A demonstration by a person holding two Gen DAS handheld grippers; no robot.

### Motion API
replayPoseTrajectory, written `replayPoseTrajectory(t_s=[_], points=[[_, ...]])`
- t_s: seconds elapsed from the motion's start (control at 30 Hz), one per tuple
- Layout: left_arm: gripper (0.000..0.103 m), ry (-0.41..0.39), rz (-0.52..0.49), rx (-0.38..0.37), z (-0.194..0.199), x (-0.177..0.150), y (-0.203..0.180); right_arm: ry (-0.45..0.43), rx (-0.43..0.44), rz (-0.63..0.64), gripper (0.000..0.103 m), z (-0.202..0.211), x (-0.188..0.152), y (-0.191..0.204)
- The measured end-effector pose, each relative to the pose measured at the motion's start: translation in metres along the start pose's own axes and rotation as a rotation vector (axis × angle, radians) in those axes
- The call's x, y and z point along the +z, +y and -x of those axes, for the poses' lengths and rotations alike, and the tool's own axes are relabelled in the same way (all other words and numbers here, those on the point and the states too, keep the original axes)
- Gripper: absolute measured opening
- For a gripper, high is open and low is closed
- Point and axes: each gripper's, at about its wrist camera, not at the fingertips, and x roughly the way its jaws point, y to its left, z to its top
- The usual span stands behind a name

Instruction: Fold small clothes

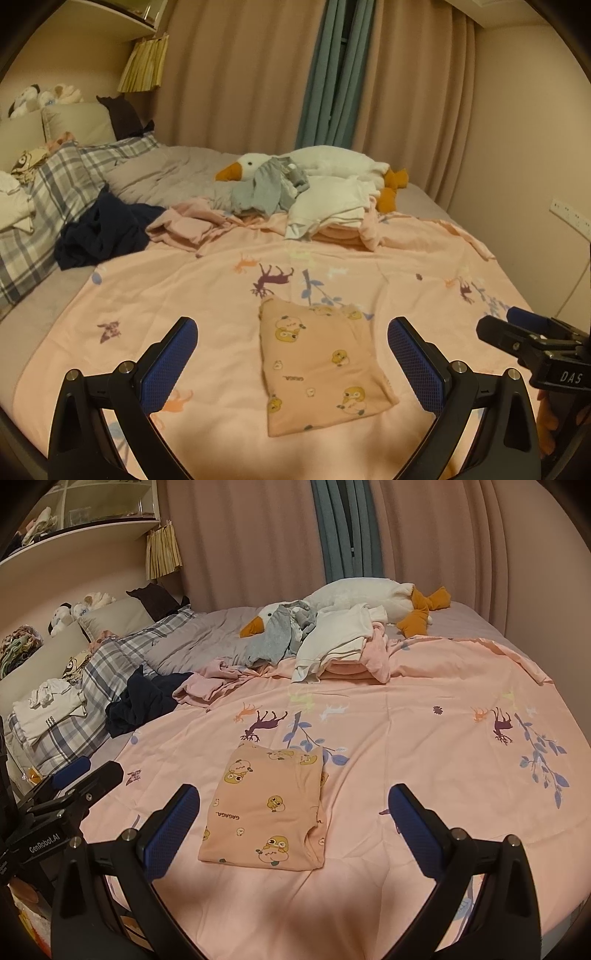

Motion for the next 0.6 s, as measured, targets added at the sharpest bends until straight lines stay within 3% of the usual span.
replayPoseTrajectory(t_s=[0.6], points=[[0.102, -0.001, 0.014, -0.023, 0.0027, 0.0011, -0.0028, 0.004, -0.018, -0.002, 0.102, 0.0002, 0.0001, -0.0013]])
